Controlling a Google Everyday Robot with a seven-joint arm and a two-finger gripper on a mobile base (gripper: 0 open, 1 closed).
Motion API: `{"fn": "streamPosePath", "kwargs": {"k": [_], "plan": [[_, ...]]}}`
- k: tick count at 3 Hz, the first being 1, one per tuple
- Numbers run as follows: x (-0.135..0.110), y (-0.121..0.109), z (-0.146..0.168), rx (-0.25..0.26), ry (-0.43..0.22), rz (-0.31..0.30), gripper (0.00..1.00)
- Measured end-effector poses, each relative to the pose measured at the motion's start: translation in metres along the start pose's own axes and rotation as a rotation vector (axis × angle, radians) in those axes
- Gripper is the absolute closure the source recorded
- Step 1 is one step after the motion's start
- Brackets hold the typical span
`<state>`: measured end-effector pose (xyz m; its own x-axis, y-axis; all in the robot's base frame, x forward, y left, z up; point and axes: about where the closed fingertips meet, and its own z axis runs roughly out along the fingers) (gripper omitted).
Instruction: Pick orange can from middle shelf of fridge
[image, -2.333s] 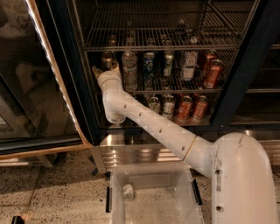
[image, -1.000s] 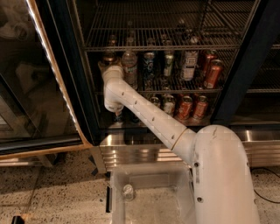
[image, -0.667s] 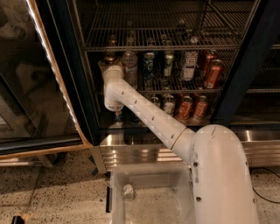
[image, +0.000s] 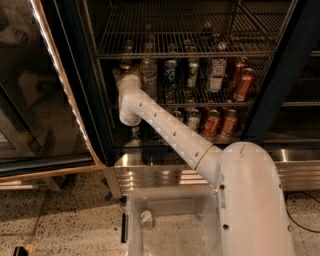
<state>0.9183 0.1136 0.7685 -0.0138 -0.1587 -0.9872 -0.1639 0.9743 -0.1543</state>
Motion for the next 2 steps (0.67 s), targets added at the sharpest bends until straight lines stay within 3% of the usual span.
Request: {"fn": "streamPosePath", "kwargs": {"k": [2], "plan": [[-0.0030, 0.0011, -0.0088, -0.003, -0.011, 0.002, 1.00]]}}
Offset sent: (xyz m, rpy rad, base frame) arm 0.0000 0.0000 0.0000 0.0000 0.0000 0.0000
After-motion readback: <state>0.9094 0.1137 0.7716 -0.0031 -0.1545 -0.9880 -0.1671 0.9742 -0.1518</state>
